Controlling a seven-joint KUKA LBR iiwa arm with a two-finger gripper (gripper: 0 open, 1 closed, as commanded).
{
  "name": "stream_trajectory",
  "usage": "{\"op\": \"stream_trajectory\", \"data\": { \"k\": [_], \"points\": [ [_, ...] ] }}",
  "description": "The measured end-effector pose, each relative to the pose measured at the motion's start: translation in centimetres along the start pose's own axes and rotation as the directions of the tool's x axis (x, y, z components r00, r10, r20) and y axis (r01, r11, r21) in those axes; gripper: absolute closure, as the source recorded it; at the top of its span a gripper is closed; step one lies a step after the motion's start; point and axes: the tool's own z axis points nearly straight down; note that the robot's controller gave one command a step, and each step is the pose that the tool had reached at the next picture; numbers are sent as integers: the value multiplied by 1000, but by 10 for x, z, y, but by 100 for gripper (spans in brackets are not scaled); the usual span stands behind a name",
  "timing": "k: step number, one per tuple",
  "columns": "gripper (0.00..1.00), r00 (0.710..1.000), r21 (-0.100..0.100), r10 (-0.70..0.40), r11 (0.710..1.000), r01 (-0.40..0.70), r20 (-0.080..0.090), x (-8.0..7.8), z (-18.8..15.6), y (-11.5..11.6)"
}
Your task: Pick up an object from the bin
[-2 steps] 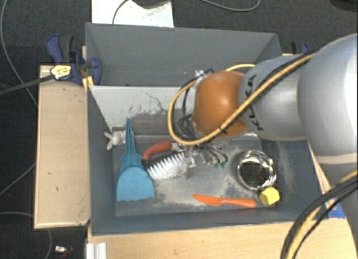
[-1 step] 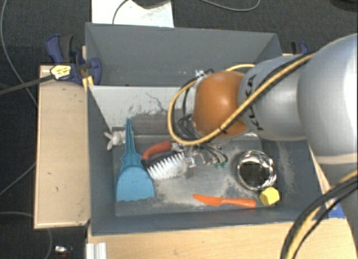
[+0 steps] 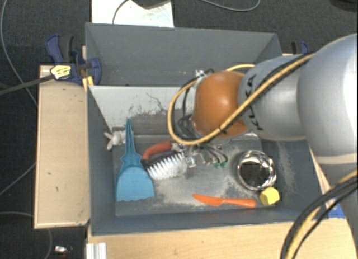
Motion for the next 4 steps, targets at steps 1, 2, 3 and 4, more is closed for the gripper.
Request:
{"op": "stream_trajectory", "data": {
  "k": [1,2,3,4],
  "points": [
    [100,1000,0,-1,1000,1,0,0,0,0],
    [100,1000,0,0,1000,0,0,0,0,0],
    [100,1000,-1,-18,1000,18,7,22,0,3],
    [100,1000,-1,-18,1000,18,7,22,0,3]
  ]
}}
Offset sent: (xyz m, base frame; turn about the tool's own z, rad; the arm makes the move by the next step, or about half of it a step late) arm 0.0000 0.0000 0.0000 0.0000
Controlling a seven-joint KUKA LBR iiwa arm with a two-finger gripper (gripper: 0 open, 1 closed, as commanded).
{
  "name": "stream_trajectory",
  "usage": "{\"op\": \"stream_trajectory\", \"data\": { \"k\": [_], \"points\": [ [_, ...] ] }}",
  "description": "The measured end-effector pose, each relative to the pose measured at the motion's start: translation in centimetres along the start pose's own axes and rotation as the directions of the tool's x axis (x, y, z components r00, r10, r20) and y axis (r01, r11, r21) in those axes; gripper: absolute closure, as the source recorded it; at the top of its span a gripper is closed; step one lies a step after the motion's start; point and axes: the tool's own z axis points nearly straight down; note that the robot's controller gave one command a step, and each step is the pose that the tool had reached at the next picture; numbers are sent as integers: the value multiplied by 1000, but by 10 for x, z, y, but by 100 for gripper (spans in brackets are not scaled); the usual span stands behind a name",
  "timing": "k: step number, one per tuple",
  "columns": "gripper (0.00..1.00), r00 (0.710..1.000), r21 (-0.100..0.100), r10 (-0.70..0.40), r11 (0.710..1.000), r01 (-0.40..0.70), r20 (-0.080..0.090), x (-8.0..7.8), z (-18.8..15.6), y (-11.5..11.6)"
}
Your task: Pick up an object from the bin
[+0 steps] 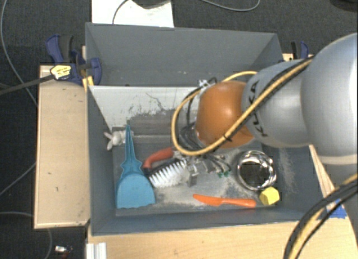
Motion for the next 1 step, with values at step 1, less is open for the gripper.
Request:
{"op": "stream_trajectory", "data": {
  "k": [1],
  "points": [
    [100,1000,0,4,1000,-4,0,-5,-17,0]
  ]
}}
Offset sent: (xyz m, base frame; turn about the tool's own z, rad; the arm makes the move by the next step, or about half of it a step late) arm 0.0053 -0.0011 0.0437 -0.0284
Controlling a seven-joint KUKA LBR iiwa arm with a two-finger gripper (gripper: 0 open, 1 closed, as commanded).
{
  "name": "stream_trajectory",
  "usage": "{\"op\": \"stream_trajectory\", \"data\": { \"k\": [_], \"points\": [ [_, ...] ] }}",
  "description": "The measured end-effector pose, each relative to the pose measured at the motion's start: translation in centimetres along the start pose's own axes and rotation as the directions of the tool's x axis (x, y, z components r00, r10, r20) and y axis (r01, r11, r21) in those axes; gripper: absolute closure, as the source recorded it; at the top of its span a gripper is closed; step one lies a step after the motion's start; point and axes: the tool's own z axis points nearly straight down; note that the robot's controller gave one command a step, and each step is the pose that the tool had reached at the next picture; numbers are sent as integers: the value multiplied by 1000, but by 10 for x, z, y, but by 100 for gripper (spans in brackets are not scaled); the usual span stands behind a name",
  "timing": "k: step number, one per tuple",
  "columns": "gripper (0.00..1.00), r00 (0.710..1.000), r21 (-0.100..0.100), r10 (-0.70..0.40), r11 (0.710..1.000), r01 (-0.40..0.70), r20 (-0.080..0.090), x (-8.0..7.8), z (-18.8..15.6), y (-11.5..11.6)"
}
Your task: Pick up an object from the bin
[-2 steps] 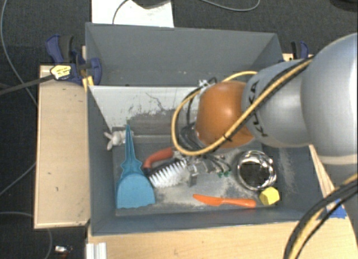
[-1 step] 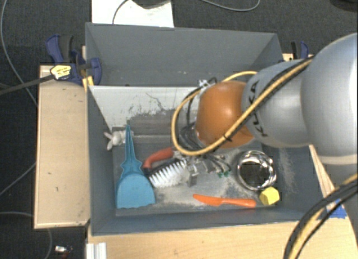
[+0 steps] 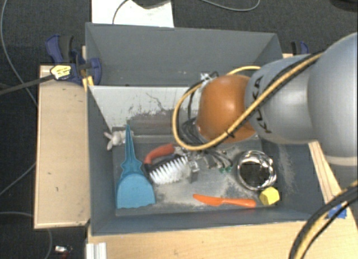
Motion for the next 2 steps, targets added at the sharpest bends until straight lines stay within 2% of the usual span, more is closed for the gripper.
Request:
{"op": "stream_trajectory", "data": {
  "k": [1,2],
  "points": [
    [100,1000,-1,-29,1000,29,-3,-1,-26,-3],
    [100,1000,-1,-29,1000,29,-3,-1,-26,-3]
  ]
}}
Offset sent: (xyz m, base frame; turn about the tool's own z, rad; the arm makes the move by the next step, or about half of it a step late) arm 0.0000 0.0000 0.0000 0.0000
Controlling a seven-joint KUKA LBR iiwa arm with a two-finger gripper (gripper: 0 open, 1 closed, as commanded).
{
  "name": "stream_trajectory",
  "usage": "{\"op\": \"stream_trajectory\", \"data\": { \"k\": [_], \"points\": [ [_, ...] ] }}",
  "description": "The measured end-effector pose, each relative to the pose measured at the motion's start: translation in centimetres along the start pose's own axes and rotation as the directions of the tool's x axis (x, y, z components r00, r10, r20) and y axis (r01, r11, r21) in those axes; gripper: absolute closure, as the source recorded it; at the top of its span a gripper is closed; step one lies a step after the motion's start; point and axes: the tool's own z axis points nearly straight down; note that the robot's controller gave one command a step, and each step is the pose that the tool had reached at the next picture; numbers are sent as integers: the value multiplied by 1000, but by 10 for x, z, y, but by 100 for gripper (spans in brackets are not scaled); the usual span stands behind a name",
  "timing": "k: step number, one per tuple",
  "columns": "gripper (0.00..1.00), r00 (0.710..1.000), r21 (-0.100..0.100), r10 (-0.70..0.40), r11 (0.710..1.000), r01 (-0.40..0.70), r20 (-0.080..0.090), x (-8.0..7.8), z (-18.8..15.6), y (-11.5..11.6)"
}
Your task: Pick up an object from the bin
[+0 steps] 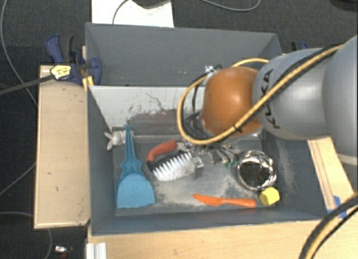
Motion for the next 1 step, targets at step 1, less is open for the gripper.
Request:
{"op": "stream_trajectory", "data": {
  "k": [1],
  "points": [
    [100,1000,0,3,1000,-3,0,-5,-26,1]
  ]
}}
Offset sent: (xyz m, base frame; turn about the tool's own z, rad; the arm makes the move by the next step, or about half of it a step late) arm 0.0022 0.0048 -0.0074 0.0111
